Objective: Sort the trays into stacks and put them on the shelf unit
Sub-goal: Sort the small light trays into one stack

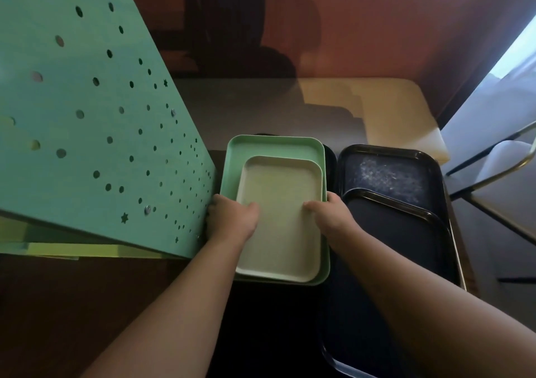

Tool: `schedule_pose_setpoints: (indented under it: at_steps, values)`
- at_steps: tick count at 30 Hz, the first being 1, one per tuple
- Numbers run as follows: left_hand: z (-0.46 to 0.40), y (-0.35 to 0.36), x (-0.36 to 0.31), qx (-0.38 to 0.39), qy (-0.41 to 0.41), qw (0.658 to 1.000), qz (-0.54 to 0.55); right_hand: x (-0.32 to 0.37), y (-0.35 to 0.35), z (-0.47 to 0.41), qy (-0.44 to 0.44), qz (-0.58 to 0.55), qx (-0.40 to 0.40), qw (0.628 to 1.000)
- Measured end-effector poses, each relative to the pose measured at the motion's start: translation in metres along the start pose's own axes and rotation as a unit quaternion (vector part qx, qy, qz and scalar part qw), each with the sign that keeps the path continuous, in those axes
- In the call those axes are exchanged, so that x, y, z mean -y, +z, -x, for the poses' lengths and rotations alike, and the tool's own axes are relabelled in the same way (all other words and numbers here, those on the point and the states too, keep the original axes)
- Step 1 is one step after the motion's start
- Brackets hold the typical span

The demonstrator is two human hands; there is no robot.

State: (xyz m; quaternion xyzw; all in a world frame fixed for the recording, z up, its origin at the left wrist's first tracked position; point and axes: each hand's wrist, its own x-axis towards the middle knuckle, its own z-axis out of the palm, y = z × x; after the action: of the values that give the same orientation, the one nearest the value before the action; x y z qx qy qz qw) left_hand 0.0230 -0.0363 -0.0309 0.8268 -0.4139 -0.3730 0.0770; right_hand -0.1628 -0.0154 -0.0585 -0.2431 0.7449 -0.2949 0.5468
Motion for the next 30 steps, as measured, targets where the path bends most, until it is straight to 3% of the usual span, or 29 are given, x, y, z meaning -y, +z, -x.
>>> schedule_pose_setpoints:
  at_steps: [10,16,20,24,30]
  values:
    - [-0.001,0.000,0.002,0.020,-0.026,0.999,0.029,0.016,-0.009,0.009,0.038,-0.104,0.040,0.993]
    - [0.010,-0.012,0.003,0.040,0.006,0.995,0.088,0.014,-0.019,0.031,0.003,-0.130,0.066,0.989]
    - [0.020,-0.031,0.003,0.118,0.042,0.970,0.206,0.007,-0.052,0.056,-0.043,-0.201,0.069,0.976]
    - [0.048,-0.039,-0.013,0.288,0.063,0.915,0.277,0.002,-0.094,0.074,-0.097,-0.220,0.069,0.968]
    - [0.103,-0.002,-0.033,0.288,0.183,0.900,0.271,-0.016,-0.172,0.096,-0.162,-0.219,0.088,0.958]
